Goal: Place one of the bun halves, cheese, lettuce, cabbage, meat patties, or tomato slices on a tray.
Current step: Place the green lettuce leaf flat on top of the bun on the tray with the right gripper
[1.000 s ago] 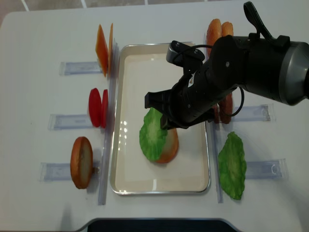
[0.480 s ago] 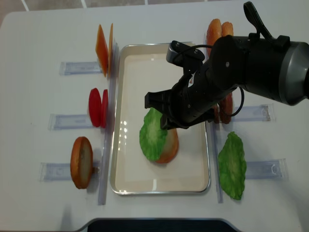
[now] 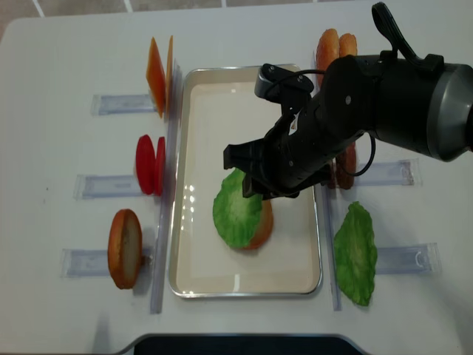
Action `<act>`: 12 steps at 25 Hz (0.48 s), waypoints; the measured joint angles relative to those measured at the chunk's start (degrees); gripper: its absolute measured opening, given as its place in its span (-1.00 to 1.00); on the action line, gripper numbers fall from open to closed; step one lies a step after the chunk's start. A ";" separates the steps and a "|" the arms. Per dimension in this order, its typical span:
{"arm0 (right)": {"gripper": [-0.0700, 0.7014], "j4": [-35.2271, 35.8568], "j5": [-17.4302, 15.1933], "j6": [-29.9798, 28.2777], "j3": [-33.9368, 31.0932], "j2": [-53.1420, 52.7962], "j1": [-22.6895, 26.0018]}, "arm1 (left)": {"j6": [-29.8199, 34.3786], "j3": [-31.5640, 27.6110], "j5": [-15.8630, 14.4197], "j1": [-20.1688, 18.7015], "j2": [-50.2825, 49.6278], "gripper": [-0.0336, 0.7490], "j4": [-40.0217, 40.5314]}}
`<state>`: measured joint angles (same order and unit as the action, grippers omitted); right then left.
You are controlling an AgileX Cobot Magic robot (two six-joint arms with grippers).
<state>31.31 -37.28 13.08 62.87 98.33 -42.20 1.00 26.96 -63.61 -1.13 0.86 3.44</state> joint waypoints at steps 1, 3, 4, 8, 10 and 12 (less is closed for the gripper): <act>-0.04 -0.30 -0.08 0.00 0.00 0.00 0.00 | 0.00 0.00 0.00 0.00 0.00 -0.91 0.00; 0.01 -0.74 -0.53 0.06 0.00 0.00 0.00 | 0.00 0.00 0.00 0.00 0.00 -0.91 0.00; 0.03 -1.18 -0.82 0.38 0.00 0.00 0.00 | 0.00 0.00 0.00 0.00 0.00 -0.91 0.00; 0.16 -5.34 -2.00 4.39 0.00 0.00 0.00 | 0.00 0.00 0.00 0.00 0.00 -0.91 0.00; 0.24 -7.85 -2.86 6.85 0.00 0.00 0.00 | 0.00 0.00 0.00 0.00 0.00 -0.91 0.00; 0.32 -9.35 -3.70 8.32 0.00 0.00 0.00 | 0.00 0.00 0.00 0.00 0.00 -0.91 0.00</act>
<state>21.96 -40.98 21.40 62.87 98.33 -42.20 1.00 26.96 -63.61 -1.13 0.86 3.44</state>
